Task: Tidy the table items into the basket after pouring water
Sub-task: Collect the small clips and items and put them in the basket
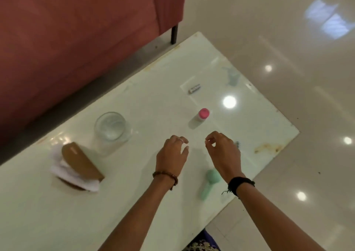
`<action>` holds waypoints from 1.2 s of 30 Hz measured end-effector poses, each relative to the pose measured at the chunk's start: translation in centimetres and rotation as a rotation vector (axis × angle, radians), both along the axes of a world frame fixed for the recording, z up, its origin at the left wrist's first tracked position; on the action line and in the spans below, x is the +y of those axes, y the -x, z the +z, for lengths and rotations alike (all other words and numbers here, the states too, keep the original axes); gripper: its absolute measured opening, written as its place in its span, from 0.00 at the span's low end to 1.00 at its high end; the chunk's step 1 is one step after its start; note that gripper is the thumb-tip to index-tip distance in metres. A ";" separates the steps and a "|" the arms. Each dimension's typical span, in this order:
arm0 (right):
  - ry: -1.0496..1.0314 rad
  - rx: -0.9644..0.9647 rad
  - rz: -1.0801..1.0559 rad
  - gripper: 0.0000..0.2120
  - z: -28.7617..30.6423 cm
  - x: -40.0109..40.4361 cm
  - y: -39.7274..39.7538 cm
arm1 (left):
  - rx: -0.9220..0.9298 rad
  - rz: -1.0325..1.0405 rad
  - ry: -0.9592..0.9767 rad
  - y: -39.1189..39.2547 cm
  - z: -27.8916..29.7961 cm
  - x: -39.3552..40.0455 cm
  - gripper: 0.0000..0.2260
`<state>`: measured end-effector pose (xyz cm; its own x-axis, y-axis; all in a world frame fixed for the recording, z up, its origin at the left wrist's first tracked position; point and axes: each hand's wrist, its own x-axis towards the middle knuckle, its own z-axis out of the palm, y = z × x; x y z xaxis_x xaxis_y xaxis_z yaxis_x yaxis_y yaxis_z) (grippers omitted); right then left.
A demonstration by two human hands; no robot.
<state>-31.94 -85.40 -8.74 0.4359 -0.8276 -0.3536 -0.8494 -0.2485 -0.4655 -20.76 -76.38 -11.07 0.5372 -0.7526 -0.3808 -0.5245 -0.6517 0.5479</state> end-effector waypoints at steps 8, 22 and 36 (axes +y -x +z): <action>-0.018 0.137 -0.098 0.14 -2.9 -5.5 4.9 | -0.286 -0.252 -0.061 -4.8 -2.9 -11.5 0.24; -0.210 -0.254 -0.311 0.08 -4.1 -4.9 6.0 | -0.178 -0.046 0.063 -5.5 -5.1 -16.0 0.23; -0.379 -0.510 -0.076 0.10 4.3 13.9 -1.7 | 0.383 0.665 0.317 1.5 4.2 15.7 0.20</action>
